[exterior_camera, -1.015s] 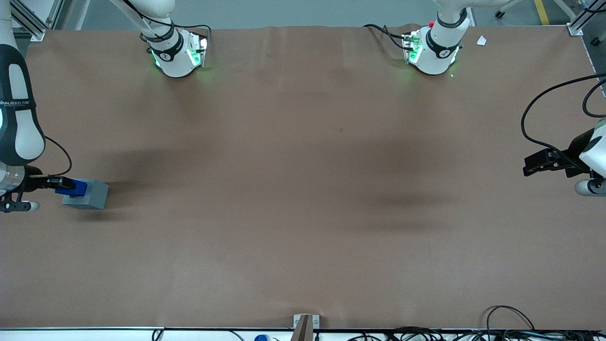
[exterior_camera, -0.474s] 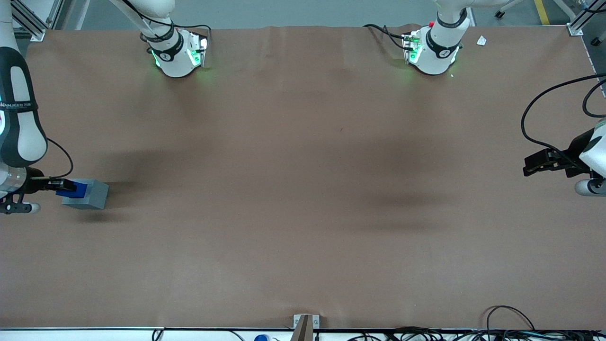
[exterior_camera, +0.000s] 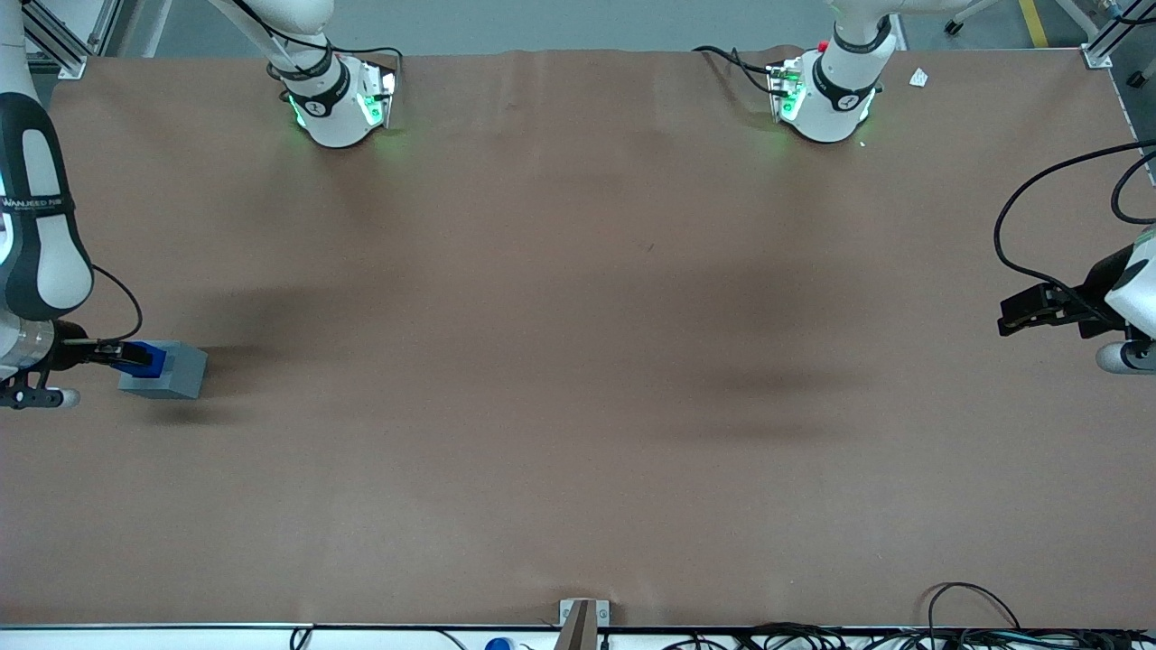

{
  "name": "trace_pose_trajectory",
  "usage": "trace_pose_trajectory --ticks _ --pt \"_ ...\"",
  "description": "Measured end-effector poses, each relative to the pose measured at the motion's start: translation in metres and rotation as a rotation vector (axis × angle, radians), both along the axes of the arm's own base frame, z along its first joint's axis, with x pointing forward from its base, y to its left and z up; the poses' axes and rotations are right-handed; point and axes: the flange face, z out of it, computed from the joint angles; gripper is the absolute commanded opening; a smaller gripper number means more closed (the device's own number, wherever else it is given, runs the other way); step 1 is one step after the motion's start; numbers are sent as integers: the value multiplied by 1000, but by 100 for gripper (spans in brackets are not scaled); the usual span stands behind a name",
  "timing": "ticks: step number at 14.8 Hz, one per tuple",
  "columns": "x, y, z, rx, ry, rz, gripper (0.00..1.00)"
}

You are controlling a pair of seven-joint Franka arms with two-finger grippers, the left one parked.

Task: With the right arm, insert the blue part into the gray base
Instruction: 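Open the right gripper and raise it off the block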

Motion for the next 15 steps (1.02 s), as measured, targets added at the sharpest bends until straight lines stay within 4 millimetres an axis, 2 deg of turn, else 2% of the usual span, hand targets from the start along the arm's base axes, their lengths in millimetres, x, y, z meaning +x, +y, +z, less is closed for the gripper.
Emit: trace_pose_trajectory --ticks 3,6,9,11,15 --pt "2 5 3 11 15 0 100" --pt "12 13 30 18 22 5 100" --pt "22 26 86 9 6 25 100" --pt "24 44 130 -5 -29 49 100" --pt "9 107 217 -23 -61 53 100"
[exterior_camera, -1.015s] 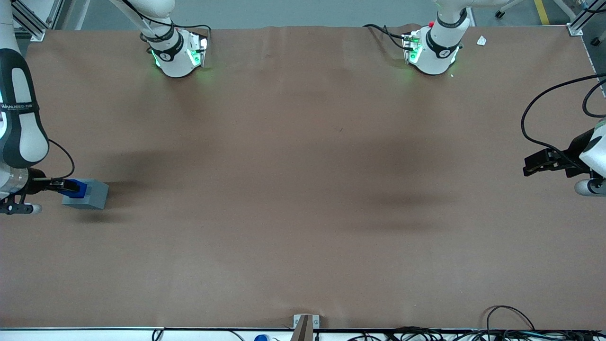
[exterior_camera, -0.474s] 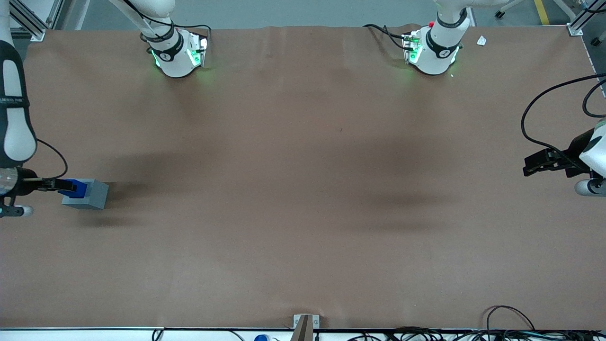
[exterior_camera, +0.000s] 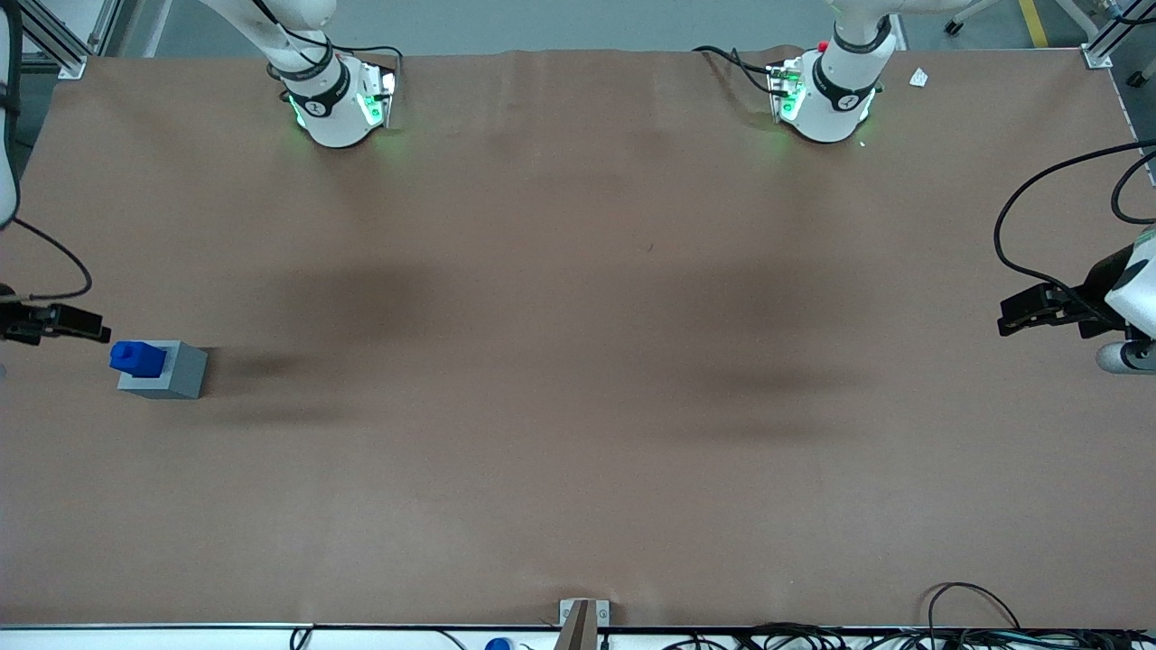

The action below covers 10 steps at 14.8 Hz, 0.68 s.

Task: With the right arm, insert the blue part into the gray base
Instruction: 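Open the right gripper and raise it off the block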

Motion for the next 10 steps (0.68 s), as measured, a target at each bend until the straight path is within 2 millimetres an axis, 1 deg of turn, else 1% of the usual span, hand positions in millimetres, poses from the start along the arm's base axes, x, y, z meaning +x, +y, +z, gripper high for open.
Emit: trace_pose_trajectory --ticks 2,3,5,8,9,10 --pt "-11 28 31 -1 -11 -32 100" --pt "-16 41 43 -3 -14 -53 100" --pt "-21 67 58 -6 -21 -83 100" --pt "-29 118 79 -11 -39 -60 100" --pt "-32 129 86 -12 -50 -50 100" --pt "-33 134 93 -12 -64 -45 100"
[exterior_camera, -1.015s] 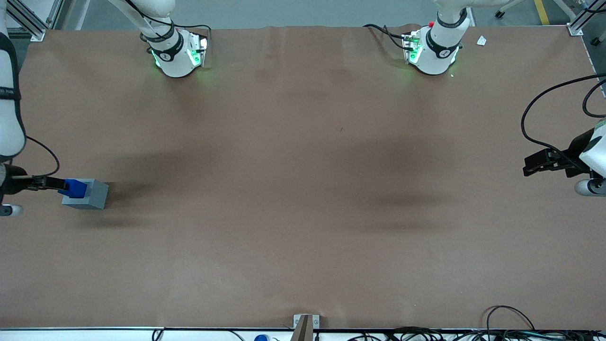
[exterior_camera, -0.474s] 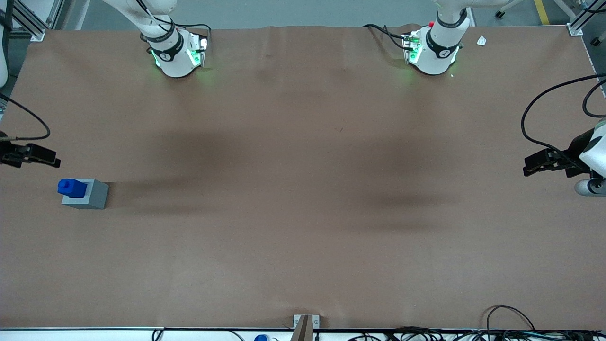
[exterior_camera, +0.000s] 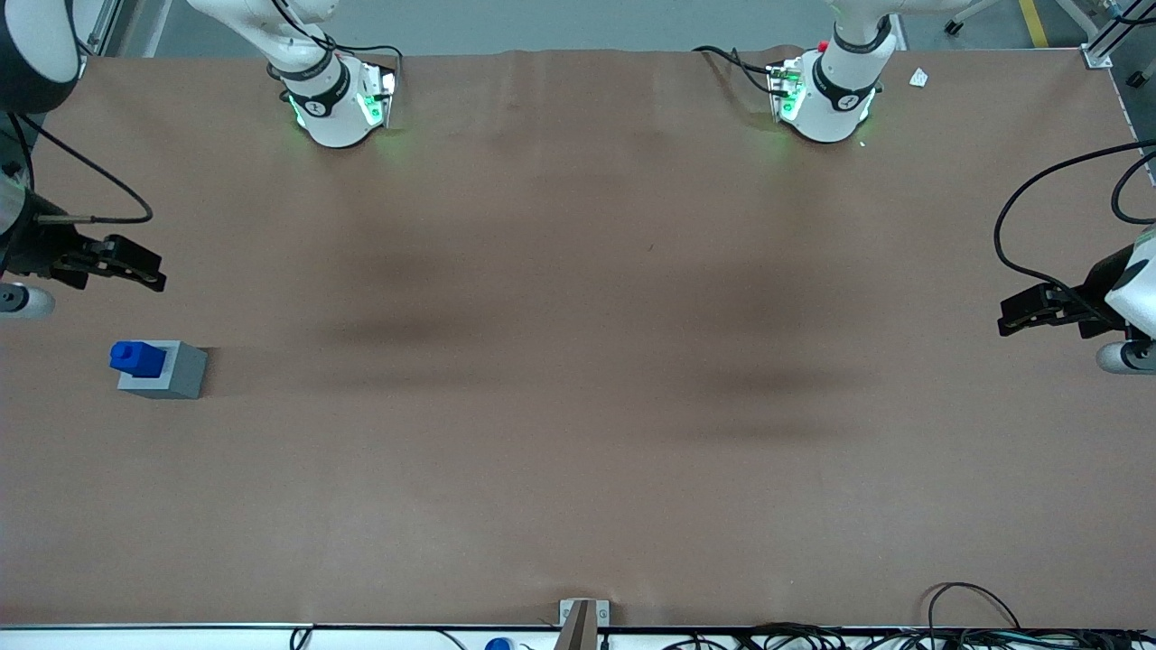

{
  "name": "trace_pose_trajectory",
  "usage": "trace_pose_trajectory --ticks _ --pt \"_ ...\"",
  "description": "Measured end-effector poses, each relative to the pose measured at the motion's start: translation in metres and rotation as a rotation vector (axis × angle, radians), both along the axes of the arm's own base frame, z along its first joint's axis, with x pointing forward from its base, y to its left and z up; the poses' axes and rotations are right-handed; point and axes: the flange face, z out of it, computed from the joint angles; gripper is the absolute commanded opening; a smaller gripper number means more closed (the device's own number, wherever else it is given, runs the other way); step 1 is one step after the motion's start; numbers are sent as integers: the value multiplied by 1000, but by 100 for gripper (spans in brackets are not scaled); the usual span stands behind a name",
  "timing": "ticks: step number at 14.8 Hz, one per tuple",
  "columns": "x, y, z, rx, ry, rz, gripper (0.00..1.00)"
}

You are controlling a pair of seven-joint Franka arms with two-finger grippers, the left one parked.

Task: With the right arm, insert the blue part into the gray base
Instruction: 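Open the right gripper and raise it off the block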

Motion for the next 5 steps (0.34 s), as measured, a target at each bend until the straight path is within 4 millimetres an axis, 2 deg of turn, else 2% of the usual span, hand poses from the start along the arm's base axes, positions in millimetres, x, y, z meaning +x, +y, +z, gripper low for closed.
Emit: trace_pose_trajectory --ticks 3,5 --pt "-1 -2 20 -1 -37 -4 100" --pt "-1 -4 23 -1 -41 -8 100"
